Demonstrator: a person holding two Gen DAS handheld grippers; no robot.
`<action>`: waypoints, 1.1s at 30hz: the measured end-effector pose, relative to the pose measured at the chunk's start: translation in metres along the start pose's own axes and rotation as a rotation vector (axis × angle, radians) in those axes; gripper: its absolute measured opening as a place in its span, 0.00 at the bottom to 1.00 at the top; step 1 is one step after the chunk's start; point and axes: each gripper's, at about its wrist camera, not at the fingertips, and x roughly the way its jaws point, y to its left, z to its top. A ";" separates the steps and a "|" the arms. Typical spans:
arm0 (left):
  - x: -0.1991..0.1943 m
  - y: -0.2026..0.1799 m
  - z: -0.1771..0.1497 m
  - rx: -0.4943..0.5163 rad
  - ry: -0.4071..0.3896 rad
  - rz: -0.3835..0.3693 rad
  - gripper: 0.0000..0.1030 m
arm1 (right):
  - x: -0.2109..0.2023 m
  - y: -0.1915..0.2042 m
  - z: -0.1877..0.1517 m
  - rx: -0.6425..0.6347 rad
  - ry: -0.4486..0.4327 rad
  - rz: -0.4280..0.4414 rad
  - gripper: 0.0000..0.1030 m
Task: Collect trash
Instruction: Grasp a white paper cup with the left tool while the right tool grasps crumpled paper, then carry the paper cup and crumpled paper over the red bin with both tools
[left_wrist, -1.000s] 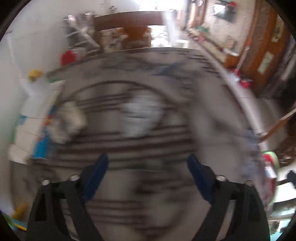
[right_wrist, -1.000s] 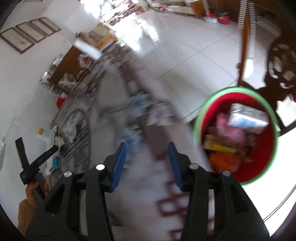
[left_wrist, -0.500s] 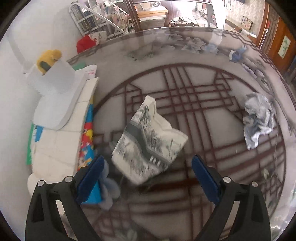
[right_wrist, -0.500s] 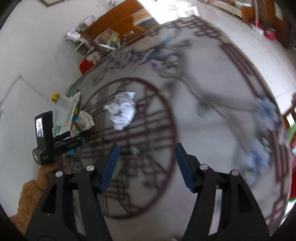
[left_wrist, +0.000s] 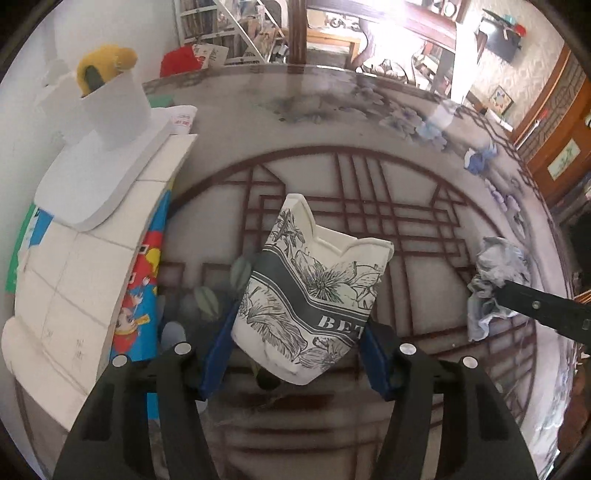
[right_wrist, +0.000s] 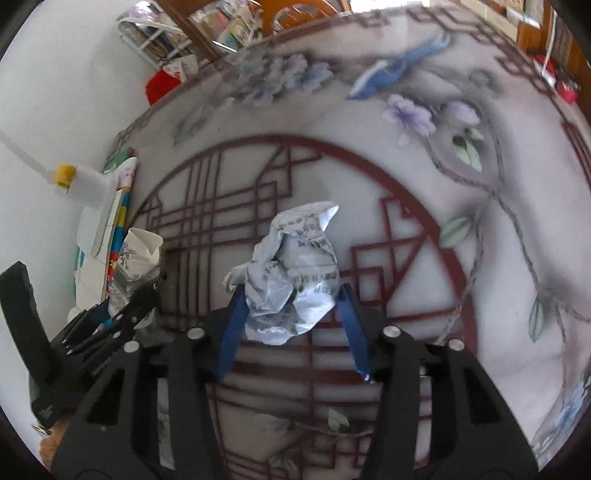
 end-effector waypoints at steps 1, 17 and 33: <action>-0.005 0.000 -0.002 -0.005 -0.008 -0.008 0.56 | -0.005 0.002 -0.003 -0.012 -0.006 0.012 0.42; -0.113 -0.084 -0.074 0.089 -0.120 -0.221 0.57 | -0.154 -0.044 -0.143 -0.064 -0.167 -0.004 0.42; -0.162 -0.150 -0.130 0.175 -0.160 -0.321 0.57 | -0.212 -0.098 -0.215 0.075 -0.287 -0.056 0.42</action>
